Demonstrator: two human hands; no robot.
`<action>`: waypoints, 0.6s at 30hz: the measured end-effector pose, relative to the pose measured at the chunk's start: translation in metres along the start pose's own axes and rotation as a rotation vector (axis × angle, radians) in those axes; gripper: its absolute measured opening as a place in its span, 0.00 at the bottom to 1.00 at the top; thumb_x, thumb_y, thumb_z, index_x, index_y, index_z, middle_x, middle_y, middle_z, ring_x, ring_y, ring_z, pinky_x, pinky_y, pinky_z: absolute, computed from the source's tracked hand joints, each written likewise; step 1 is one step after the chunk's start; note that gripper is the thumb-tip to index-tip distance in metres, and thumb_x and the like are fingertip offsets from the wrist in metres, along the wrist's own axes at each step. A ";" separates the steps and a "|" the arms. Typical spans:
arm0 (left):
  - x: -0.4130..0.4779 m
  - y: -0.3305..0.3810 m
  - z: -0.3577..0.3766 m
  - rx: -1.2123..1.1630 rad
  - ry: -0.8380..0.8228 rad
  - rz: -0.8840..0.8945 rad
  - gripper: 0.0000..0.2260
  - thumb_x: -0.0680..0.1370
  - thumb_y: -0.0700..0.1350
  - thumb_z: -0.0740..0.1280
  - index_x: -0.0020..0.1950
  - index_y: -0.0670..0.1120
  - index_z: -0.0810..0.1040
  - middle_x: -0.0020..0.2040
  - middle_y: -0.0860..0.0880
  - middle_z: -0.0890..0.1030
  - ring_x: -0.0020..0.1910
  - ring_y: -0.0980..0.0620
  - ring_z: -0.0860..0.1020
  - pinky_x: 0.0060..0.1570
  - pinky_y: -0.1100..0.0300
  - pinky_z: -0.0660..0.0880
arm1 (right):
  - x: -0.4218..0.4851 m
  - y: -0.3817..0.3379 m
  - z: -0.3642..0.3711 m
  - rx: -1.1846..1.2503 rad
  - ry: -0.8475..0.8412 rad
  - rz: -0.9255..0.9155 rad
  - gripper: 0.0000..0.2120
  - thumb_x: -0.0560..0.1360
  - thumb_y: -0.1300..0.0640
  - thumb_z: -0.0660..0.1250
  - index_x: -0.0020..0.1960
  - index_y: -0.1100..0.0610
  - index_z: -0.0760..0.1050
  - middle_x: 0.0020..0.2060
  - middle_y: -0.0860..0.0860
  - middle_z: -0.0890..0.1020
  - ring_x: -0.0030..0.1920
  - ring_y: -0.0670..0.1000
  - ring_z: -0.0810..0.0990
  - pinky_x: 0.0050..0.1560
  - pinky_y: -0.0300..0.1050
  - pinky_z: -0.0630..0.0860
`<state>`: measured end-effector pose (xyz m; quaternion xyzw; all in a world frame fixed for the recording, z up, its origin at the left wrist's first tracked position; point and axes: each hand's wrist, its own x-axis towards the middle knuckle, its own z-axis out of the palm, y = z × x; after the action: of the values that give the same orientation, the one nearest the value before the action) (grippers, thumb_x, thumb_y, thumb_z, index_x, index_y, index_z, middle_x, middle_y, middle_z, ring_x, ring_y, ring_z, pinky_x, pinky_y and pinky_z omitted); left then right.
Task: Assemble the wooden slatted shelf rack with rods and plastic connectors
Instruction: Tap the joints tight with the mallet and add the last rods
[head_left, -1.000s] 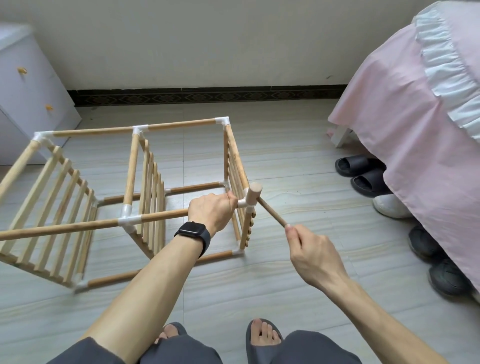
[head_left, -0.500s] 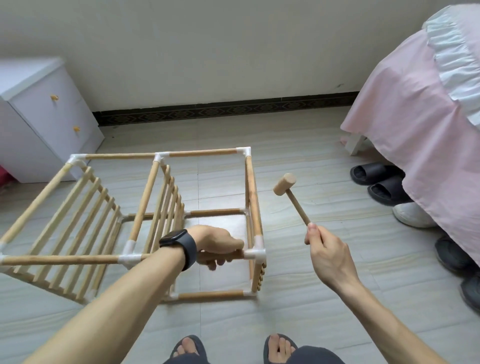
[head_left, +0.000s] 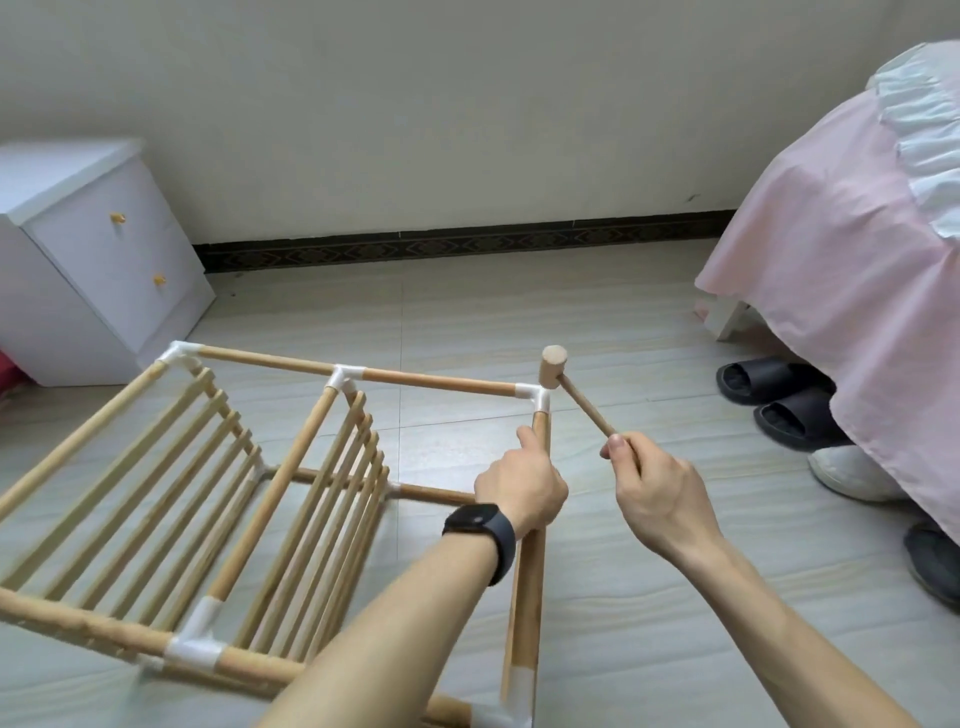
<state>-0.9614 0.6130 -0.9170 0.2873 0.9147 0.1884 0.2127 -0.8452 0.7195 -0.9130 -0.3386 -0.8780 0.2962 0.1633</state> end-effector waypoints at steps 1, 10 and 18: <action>0.000 0.000 0.006 -0.008 0.048 0.004 0.05 0.80 0.43 0.56 0.54 0.46 0.61 0.42 0.47 0.74 0.41 0.41 0.74 0.42 0.51 0.68 | 0.005 0.001 -0.001 -0.050 -0.023 -0.007 0.16 0.84 0.45 0.52 0.50 0.48 0.77 0.36 0.46 0.82 0.42 0.57 0.80 0.42 0.52 0.74; 0.004 -0.001 0.011 0.057 0.133 0.050 0.07 0.78 0.40 0.58 0.53 0.45 0.61 0.35 0.50 0.68 0.37 0.43 0.72 0.40 0.52 0.65 | 0.012 -0.005 -0.007 0.091 0.257 -0.256 0.17 0.85 0.46 0.50 0.50 0.53 0.73 0.26 0.45 0.74 0.29 0.48 0.75 0.30 0.41 0.69; 0.004 0.001 0.010 0.124 0.135 0.029 0.07 0.77 0.40 0.58 0.53 0.44 0.61 0.35 0.50 0.70 0.34 0.44 0.72 0.38 0.52 0.65 | 0.005 -0.006 -0.004 0.035 0.116 -0.222 0.15 0.85 0.46 0.50 0.46 0.53 0.68 0.27 0.47 0.74 0.30 0.50 0.76 0.32 0.46 0.68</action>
<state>-0.9588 0.6185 -0.9264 0.2999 0.9326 0.1533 0.1298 -0.8498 0.7210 -0.9058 -0.2528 -0.8939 0.2714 0.2516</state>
